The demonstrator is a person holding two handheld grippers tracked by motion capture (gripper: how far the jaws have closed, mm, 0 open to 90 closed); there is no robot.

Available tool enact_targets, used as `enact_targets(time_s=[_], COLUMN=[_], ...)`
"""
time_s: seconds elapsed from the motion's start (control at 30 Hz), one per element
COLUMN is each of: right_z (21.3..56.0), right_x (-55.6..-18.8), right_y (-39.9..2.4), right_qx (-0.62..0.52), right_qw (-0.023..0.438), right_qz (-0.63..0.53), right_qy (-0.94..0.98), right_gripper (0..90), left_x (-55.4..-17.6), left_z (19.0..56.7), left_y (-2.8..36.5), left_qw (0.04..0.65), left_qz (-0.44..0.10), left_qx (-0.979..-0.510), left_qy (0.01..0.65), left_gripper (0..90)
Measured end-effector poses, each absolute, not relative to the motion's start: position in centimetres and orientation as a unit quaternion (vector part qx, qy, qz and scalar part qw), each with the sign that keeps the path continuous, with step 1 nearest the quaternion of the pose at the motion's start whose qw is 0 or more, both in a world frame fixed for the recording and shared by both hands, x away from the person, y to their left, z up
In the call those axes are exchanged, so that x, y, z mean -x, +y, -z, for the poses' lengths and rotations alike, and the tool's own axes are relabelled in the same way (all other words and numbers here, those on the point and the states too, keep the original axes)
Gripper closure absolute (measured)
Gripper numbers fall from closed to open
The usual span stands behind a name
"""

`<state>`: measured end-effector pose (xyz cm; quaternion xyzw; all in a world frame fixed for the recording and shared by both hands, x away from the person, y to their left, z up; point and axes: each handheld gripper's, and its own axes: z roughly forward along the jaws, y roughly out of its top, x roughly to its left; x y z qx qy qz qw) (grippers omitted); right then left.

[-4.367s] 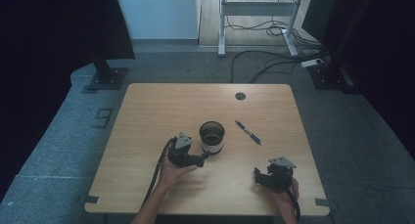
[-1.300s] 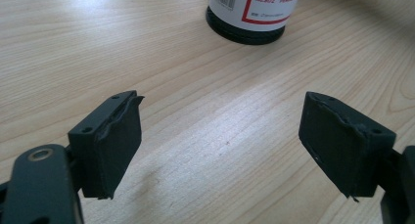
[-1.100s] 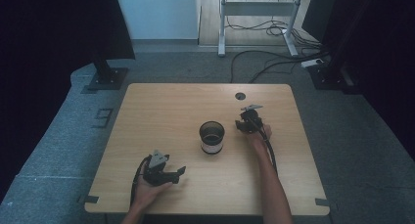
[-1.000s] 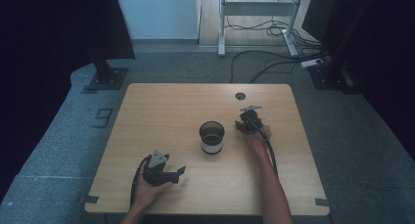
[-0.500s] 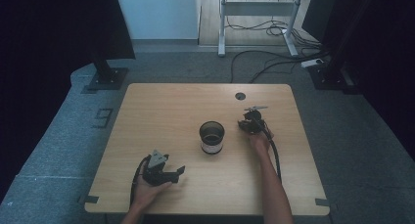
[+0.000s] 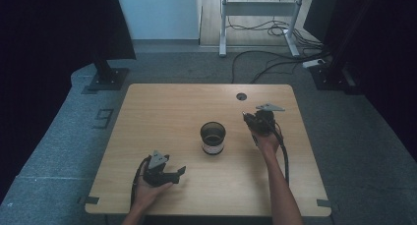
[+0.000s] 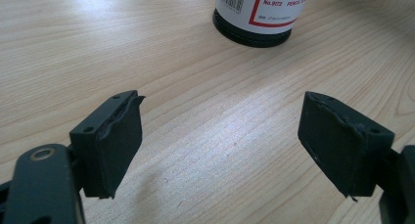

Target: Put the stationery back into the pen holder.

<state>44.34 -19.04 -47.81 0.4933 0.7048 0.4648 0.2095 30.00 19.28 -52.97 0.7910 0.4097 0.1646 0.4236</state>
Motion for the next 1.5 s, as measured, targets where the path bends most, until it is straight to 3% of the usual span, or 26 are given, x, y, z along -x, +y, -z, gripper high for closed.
enact_targets(time_s=[0.33, 0.7, 1.1, 1.5], right_z=[42.0, 39.3, 38.9, 40.5], right_x=[-41.2, -40.9, -42.5, -44.0], right_y=[-17.6, -14.7, -9.0, -6.4], right_qx=[-0.440, -0.413, -0.378, -0.370], right_qw=[0.235, 0.234, 0.226, 0.220], right_qz=[-0.538, -0.569, -0.577, -0.577], right_qy=[0.679, 0.672, 0.688, 0.694], right_gripper=[78.9, 78.9, 78.8, 78.8], left_x=[-29.9, -29.9, -29.9, -30.0], left_z=[53.1, 53.2, 53.2, 53.3], left_y=[19.0, 18.8, 19.0, 18.8], left_qw=[0.423, 0.421, 0.421, 0.421], left_qz=[-0.162, -0.158, -0.156, -0.151], left_qx=[-0.792, -0.797, -0.797, -0.798], left_qy=[0.408, 0.404, 0.405, 0.404], left_gripper=[17.0, 17.0, 17.3, 17.5])
